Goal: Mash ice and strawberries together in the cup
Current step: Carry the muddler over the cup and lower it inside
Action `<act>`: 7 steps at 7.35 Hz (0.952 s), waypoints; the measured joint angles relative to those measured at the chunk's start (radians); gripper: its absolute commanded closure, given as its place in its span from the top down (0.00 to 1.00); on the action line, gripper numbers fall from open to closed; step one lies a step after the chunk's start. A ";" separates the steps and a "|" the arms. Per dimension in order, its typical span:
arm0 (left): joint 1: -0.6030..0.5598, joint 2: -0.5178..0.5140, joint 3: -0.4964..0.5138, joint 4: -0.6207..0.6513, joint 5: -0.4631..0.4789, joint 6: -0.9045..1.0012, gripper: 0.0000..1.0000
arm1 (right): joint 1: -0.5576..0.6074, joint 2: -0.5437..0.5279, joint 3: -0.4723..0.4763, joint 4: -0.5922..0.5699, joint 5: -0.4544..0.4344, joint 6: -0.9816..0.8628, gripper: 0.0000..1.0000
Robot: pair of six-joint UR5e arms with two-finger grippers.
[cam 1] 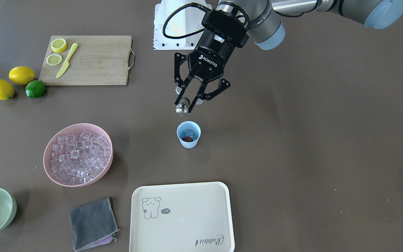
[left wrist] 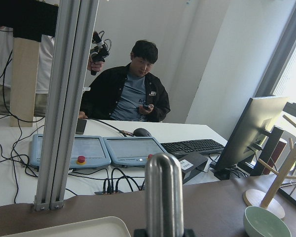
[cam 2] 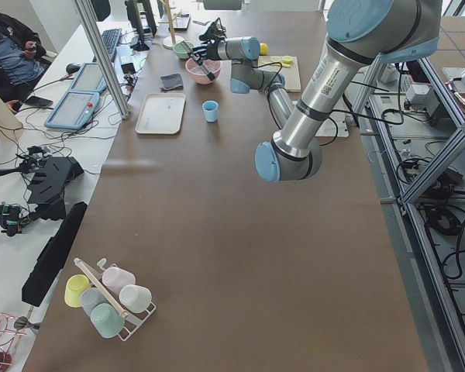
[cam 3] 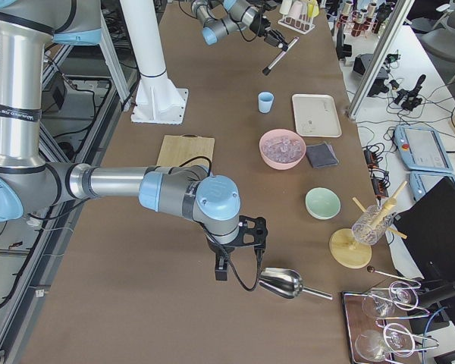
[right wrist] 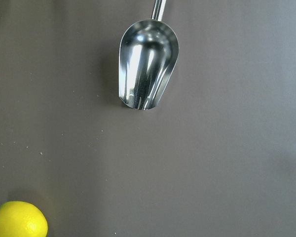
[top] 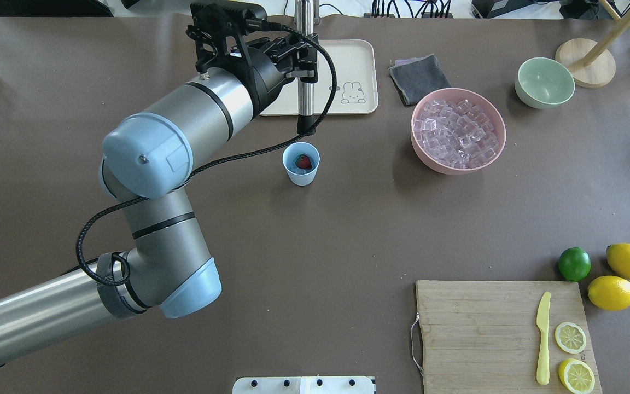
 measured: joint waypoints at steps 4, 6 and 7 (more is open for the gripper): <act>0.104 0.019 0.159 -0.259 0.217 0.002 0.30 | -0.003 -0.006 0.002 -0.005 -0.007 -0.007 1.00; 0.129 0.040 0.211 -0.376 0.246 0.019 0.29 | -0.002 -0.020 0.007 -0.005 -0.008 -0.010 1.00; 0.132 0.043 0.225 -0.390 0.282 0.044 0.30 | -0.001 -0.023 0.007 -0.005 -0.008 -0.012 1.00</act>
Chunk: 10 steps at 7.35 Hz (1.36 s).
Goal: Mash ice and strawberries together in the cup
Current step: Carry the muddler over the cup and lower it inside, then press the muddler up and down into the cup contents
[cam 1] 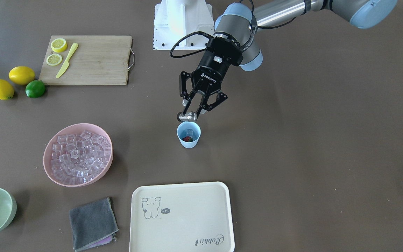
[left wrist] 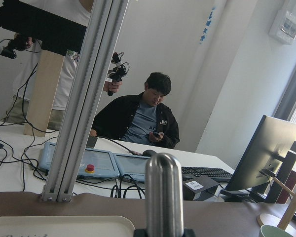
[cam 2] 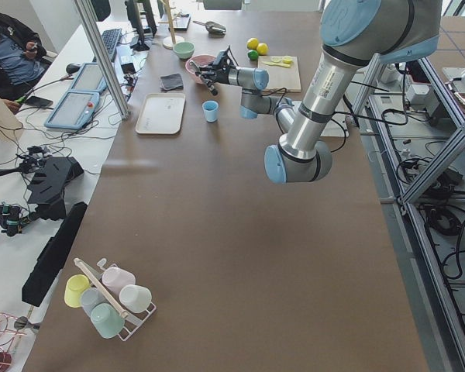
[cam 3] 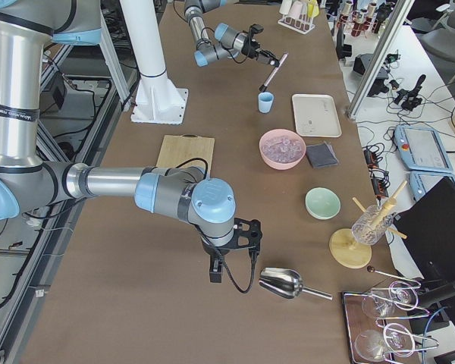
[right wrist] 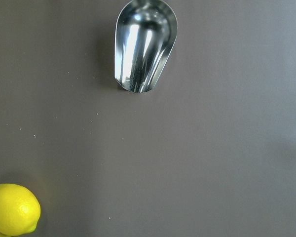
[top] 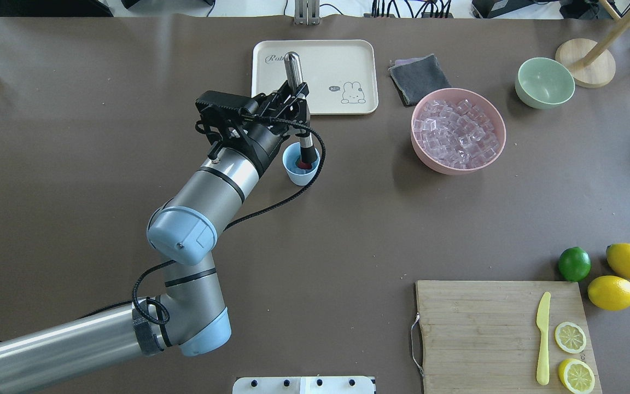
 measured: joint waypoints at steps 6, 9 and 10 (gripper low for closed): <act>0.085 -0.009 0.033 -0.002 0.294 0.141 0.30 | -0.003 0.007 0.000 0.000 -0.004 -0.001 1.00; 0.113 -0.042 0.073 0.006 0.344 0.138 0.30 | -0.003 0.010 0.003 0.002 -0.004 -0.002 1.00; 0.114 -0.054 0.092 0.009 0.348 0.137 0.30 | -0.003 0.011 0.003 0.003 -0.004 -0.002 1.00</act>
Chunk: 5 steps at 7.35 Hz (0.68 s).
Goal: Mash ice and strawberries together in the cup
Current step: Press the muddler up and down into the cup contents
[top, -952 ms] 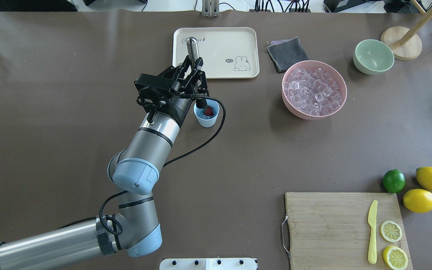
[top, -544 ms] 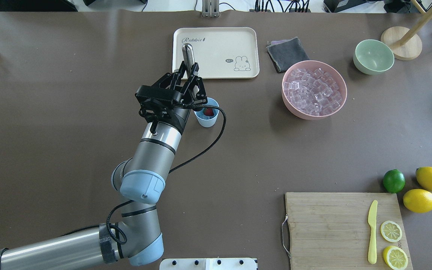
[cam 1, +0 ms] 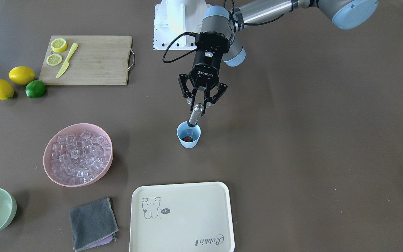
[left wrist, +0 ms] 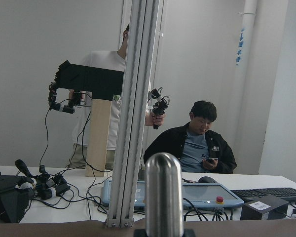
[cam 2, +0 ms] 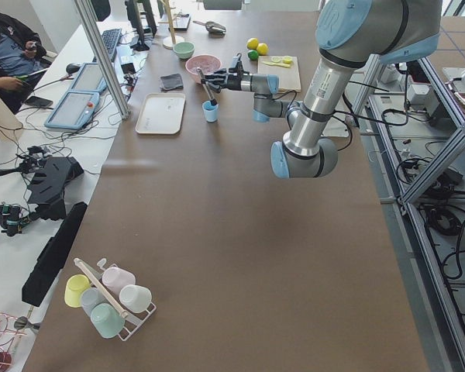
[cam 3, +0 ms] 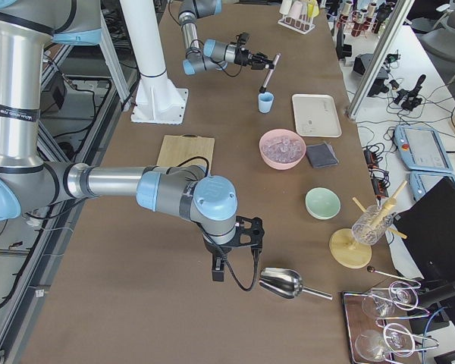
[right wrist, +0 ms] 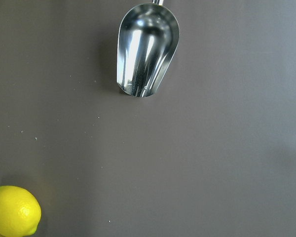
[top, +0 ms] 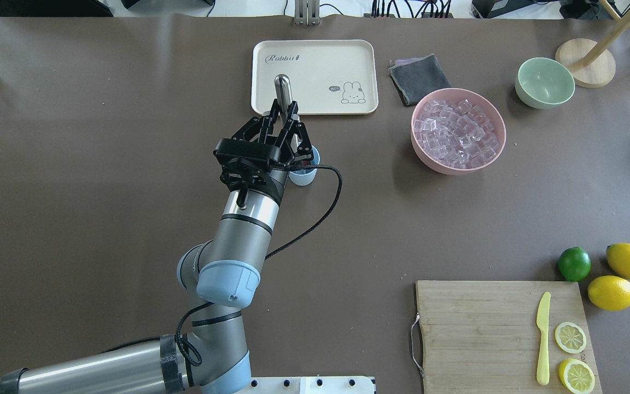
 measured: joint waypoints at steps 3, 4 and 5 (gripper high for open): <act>-0.003 -0.021 0.031 0.008 -0.005 -0.003 0.30 | 0.000 0.001 -0.001 0.002 0.000 0.001 1.00; -0.005 -0.034 0.044 0.009 -0.006 -0.004 0.30 | 0.000 0.001 -0.003 0.003 0.000 0.000 1.00; -0.007 -0.045 0.057 0.009 -0.007 -0.004 0.30 | 0.000 0.001 -0.004 0.002 0.000 0.001 1.00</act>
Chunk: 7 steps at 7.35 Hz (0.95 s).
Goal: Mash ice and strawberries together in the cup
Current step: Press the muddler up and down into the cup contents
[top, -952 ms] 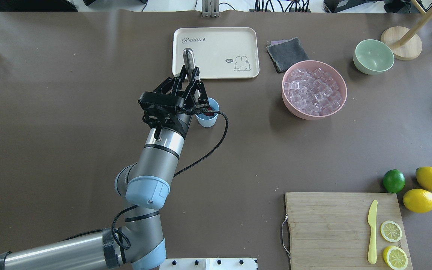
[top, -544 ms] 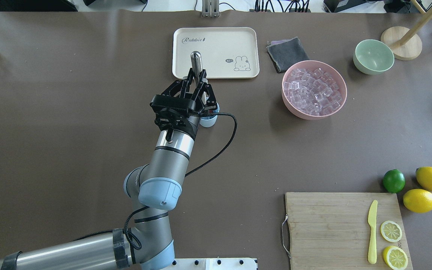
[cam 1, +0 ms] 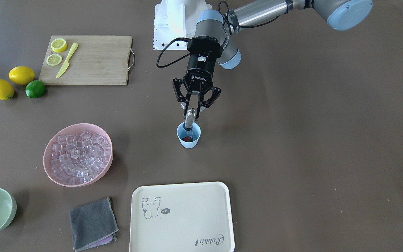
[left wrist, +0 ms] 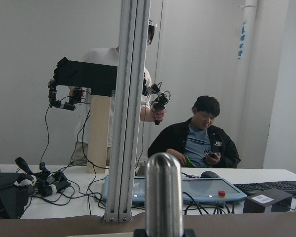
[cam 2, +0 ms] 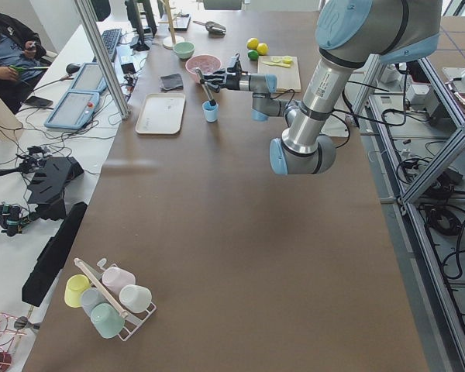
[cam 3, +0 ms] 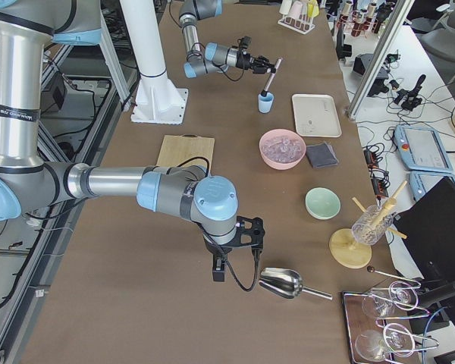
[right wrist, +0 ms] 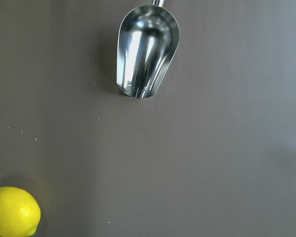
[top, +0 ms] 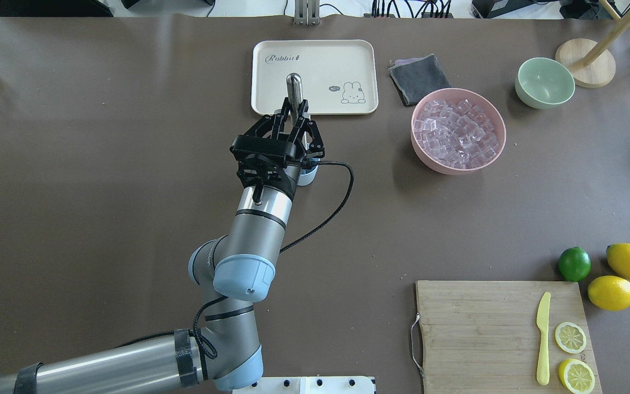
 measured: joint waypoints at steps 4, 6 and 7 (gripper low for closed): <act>-0.017 -0.012 0.026 0.001 -0.019 0.000 0.30 | 0.000 -0.005 -0.001 0.000 0.000 0.001 1.00; -0.017 -0.015 0.050 0.000 -0.022 -0.002 0.30 | 0.000 -0.005 -0.001 0.000 0.000 0.001 1.00; -0.013 -0.014 0.064 0.000 -0.022 -0.010 0.30 | 0.000 -0.006 0.000 0.000 0.000 0.000 1.00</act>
